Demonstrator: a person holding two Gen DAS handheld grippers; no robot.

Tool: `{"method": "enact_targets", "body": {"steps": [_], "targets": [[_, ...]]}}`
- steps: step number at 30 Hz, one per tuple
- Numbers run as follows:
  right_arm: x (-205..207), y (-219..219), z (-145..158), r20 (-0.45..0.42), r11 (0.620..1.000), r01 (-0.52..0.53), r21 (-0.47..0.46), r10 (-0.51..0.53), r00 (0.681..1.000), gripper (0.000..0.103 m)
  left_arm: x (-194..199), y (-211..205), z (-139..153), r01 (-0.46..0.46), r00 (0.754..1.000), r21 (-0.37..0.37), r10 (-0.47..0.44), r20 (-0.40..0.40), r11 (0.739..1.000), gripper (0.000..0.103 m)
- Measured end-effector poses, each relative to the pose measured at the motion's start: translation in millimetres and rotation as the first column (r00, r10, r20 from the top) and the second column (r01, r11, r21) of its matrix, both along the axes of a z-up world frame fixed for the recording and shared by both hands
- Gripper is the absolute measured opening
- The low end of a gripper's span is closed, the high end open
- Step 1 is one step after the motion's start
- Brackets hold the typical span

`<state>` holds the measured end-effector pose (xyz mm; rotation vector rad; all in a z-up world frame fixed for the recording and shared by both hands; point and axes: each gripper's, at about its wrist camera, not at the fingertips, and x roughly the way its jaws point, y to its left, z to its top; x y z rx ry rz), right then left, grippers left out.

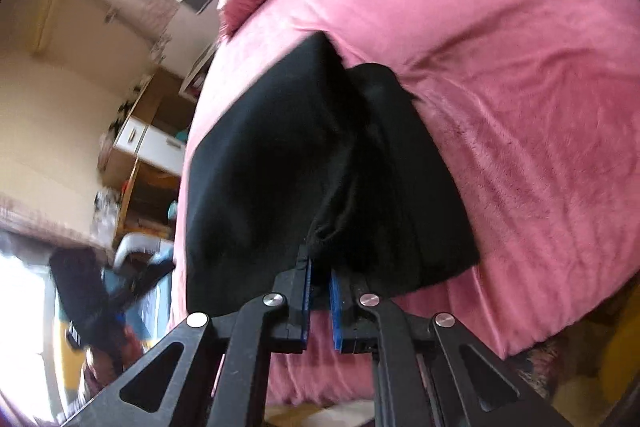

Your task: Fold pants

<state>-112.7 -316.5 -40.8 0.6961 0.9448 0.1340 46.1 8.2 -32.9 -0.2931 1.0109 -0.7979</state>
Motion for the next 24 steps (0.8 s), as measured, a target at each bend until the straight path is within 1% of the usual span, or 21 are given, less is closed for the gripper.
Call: {"method": "enact_targets", "body": {"steps": [2, 5, 6, 9, 10, 12, 13, 15, 16, 18, 20, 22, 24], "targets": [[-7.3, 1.9, 1.8, -0.011, 1.000, -0.015, -0.014, 0.015, 1.000, 0.008, 0.4, -0.2, 0.1, 0.003, 1.000, 0.001, -0.003, 0.003, 1.000, 0.033], [-11.1, -2.3, -13.6, -0.072, 0.999, -0.002, -0.049, -0.001, 0.997, 0.008, 3.4, -5.1, -3.8, 0.012, 1.000, 0.013, -0.012, -0.010, 1.000, 0.033], [-8.7, -4.2, -20.9, -0.088, 0.999, 0.006, -0.050, -0.011, 0.996, 0.008, 3.8, -9.5, -6.2, 0.021, 1.000, 0.023, -0.020, -0.015, 1.000, 0.033], [1.1, -1.8, -25.3, -0.108, 0.999, -0.001, -0.052, -0.004, 0.994, 0.008, 5.3, -22.2, -10.9, 0.037, 0.999, 0.080, -0.035, -0.018, 0.996, 0.033], [1.7, -0.7, -24.2, -0.113, 0.998, -0.014, -0.060, 0.007, 0.994, 0.008, 5.0, -24.4, -11.7, 0.044, 0.999, 0.085, -0.043, -0.014, 0.995, 0.033], [-0.4, -0.7, -14.6, -0.103, 0.997, -0.042, -0.072, 0.034, 0.994, 0.015, 5.4, -26.6, -11.7, 0.046, 0.999, 0.085, -0.045, -0.012, 0.995, 0.033], [-0.5, -1.5, -8.4, -0.099, 0.994, -0.052, -0.094, 0.043, 0.994, 0.018, 6.2, -26.8, -11.9, 0.047, 0.999, 0.081, -0.046, -0.013, 0.996, 0.033], [-1.7, -2.6, 4.1, -0.078, 0.989, -0.050, -0.137, 0.040, 0.996, 0.029, 6.9, -27.3, -12.4, 0.046, 0.999, 0.076, -0.045, -0.014, 0.996, 0.033], [0.1, -5.9, 12.6, -0.052, 0.988, -0.039, -0.152, 0.032, 0.998, 0.033, 7.0, -27.6, -12.6, 0.044, 0.999, 0.077, -0.043, -0.012, 0.996, 0.033], [7.0, -12.6, 21.1, -0.014, 0.987, -0.018, -0.160, 0.016, 1.000, 0.047, 4.9, -27.1, -12.2, 0.038, 0.999, 0.078, -0.038, -0.002, 0.996, 0.033], [27.1, -17.7, 25.1, 0.024, 0.983, 0.003, -0.184, 0.001, 1.000, 0.056, 2.6, -26.8, -11.1, 0.037, 0.999, 0.083, -0.038, 0.008, 0.996, 0.033], [47.9, -20.8, 23.9, 0.044, 0.983, 0.016, -0.183, -0.008, 0.999, 0.056, 0.3, -30.4, -9.9, 0.041, 0.999, 0.097, -0.043, 0.023, 0.994, 0.033], [69.6, -24.3, 18.0, 0.045, 0.988, 0.019, -0.150, -0.012, 0.999, 0.058, -1.6, -33.4, -8.9, 0.041, 0.998, 0.110, -0.046, 0.037, 0.993, 0.033]]}}
